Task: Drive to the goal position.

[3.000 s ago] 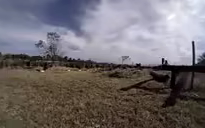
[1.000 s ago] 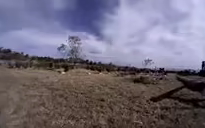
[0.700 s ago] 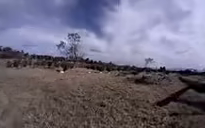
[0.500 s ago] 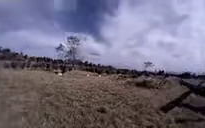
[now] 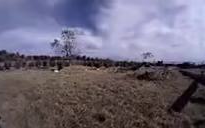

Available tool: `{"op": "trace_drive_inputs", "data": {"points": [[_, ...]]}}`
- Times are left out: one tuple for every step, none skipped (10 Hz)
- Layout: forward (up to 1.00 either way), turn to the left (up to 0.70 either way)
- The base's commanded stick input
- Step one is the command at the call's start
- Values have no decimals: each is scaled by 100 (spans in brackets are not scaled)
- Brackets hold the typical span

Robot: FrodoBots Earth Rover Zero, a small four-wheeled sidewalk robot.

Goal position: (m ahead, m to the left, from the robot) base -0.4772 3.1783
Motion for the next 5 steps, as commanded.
{"op": "trace_drive_inputs", "data": {"points": [[0, 0], [0, 0], [0, 0], [0, 0], [70, 0]]}}
